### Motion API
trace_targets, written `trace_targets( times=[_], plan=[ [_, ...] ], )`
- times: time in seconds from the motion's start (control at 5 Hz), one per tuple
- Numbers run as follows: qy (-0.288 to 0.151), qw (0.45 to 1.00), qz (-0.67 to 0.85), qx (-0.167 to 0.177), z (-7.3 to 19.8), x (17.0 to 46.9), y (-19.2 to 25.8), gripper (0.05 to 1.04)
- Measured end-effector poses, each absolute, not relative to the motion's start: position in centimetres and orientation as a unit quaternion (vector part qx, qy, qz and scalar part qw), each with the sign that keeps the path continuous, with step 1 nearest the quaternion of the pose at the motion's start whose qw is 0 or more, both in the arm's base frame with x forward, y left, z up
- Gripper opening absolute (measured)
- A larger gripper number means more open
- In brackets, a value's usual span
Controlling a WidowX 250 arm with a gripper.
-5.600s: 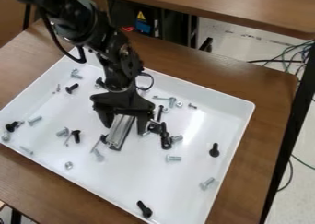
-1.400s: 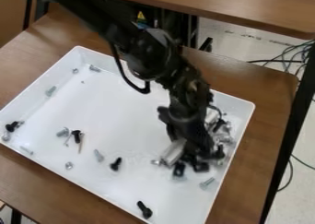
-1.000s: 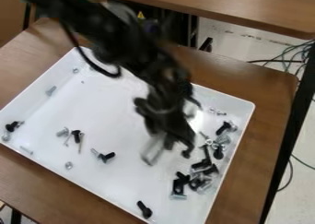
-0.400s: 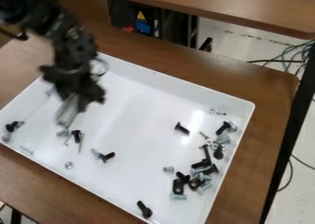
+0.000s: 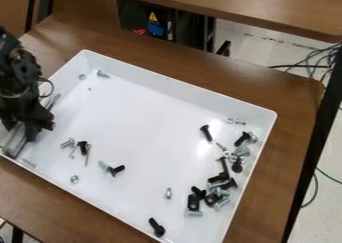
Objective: Sweep into pile
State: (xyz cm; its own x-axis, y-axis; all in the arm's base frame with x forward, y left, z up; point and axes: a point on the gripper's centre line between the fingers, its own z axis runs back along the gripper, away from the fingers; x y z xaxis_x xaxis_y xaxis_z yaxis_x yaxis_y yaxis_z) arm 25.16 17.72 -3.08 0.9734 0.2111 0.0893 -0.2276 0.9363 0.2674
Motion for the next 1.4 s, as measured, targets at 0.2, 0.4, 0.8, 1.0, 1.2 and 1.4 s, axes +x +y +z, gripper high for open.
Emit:
trace_targets(
  times=[0.2,0.4,0.8,1.0,1.2,1.4],
  plan=[
    [-0.023,0.982,0.073,0.174,-3.4,24.2,18.3,0.362],
    [-0.041,0.983,0.07,0.165,-4.3,24.6,15.7,0.361],
    [-0.095,0.986,0.055,0.122,-5.6,24.7,6.7,0.362],
    [-0.096,0.989,0.011,0.112,-5.9,25.5,1.7,0.361],
    [-0.094,0.992,-0.003,0.088,-5.9,25.9,-2.9,0.361],
    [-0.079,0.994,-0.044,0.064,-5.7,25.3,-8.1,0.361]
  ],
)
